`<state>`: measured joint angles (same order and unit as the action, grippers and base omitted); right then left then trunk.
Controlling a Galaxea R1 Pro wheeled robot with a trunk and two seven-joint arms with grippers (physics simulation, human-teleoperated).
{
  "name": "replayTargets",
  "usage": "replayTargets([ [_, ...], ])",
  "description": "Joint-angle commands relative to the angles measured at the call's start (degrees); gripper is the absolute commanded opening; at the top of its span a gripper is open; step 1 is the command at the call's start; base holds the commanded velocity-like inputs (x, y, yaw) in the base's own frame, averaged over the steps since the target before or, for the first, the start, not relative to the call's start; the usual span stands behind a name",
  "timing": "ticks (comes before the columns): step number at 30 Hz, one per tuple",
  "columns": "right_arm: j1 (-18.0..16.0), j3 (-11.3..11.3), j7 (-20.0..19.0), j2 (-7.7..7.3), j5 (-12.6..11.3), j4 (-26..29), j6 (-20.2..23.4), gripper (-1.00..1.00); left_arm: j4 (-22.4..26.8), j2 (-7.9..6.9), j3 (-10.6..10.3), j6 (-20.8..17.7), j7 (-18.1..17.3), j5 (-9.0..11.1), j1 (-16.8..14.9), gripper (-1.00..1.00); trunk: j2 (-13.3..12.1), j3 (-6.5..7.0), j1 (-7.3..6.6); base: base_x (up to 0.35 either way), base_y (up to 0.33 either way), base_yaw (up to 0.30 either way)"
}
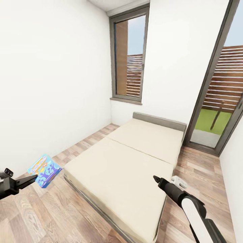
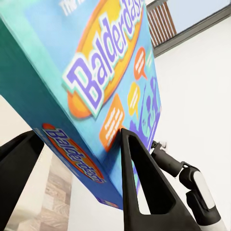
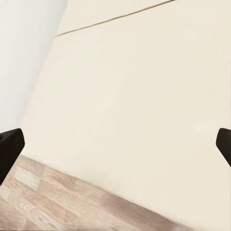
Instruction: Put all the toys in the child's room - the three board games (two on the bed and one on the table), the two jigsaw puzzles on the table, and the tennis ball on the table - inside the toy box on the table in the child's room.
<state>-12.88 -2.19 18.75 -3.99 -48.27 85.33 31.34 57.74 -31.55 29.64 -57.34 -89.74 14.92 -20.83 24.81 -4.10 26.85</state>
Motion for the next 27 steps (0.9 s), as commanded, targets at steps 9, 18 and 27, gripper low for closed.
replayTargets([
  [9,-0.04,-1.49,0.59,0.22,-0.43,0.02,-0.04,1.0,0.0,0.0,-0.01,-0.58,-0.26,0.02,-0.08,-1.0,-1.89,0.78,-1.07,0.0,0.0,0.292],
  [18,-0.04,-1.59,0.59,0.29,-0.45,-0.07,-0.05,1.0,0.0,0.0,0.02,-0.58,-0.26,0.02,-0.08,-1.0,-1.89,0.78,-1.07,0.0,0.0,0.292],
  [27,-0.04,-1.59,0.59,0.29,-0.42,-0.09,-0.05,1.0,0.0,0.0,0.04,-0.58,-0.26,-0.06,-0.08,-1.0,-1.89,0.78,-1.07,0.0,0.0,0.292],
])
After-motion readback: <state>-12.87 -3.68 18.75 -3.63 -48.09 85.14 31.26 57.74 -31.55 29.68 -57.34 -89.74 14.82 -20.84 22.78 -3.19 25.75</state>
